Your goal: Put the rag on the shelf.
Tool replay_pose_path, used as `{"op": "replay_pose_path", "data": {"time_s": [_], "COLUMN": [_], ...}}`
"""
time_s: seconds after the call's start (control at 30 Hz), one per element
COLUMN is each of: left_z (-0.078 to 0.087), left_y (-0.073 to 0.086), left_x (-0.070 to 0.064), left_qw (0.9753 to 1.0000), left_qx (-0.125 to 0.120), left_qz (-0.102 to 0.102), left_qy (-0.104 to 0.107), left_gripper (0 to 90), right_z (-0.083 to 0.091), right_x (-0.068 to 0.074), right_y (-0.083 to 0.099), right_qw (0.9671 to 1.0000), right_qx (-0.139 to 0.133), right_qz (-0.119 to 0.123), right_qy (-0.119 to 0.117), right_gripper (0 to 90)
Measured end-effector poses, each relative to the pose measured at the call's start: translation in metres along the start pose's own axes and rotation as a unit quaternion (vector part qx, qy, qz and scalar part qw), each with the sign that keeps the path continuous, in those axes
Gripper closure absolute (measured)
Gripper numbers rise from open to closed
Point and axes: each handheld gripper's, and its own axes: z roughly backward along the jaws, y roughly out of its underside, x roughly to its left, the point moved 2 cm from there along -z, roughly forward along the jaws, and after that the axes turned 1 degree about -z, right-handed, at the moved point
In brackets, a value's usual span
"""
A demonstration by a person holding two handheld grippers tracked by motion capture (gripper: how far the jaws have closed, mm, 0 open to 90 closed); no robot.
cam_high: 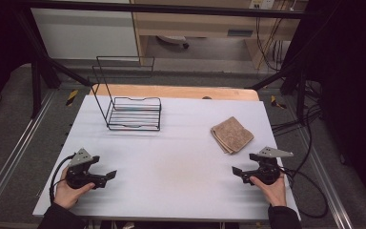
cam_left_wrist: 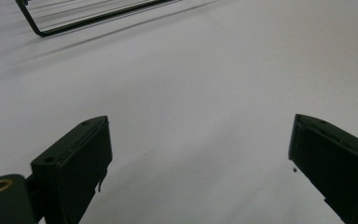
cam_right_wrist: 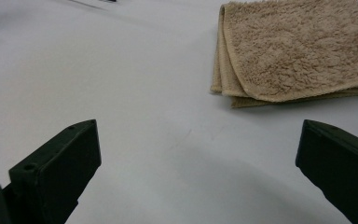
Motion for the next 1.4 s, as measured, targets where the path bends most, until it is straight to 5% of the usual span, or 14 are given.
{"op": "replay_pose_path", "data": {"time_s": [0.5, 0.6, 0.9, 1.03, 1.4], "left_z": [0.000, 0.000, 0.000, 0.000, -0.001], "left_y": [0.000, 0.000, 0.001, 0.001, 0.001], "left_x": [0.000, 0.000, 0.001, 0.002, 0.001], "left_qw": [1.0000, 1.0000, 0.9999, 0.9999, 0.9999], "left_qx": [0.004, 0.004, 0.007, 0.007, 0.007], "left_qz": [0.003, 0.005, 0.007, 0.008, 0.011], "left_qy": [-0.003, -0.004, -0.004, -0.004, -0.002], "left_gripper": [6.1, 6.4, 6.9, 7.1, 7.3], "right_z": [-0.022, -0.031, -0.062, -0.070, -0.083], "right_x": [0.000, -0.004, -0.011, -0.014, -0.017], "right_y": [-0.021, -0.027, -0.041, -0.042, -0.041], "right_qw": [0.9982, 0.9970, 0.9942, 0.9939, 0.9880], "right_qx": [0.009, 0.019, 0.057, 0.061, 0.075], "right_qz": [0.015, 0.022, 0.036, 0.028, 0.061], "right_qy": [0.058, 0.072, 0.084, 0.088, 0.120], "right_gripper": [13.2, 26.4, 44.1, 45.1, 50.9]}}
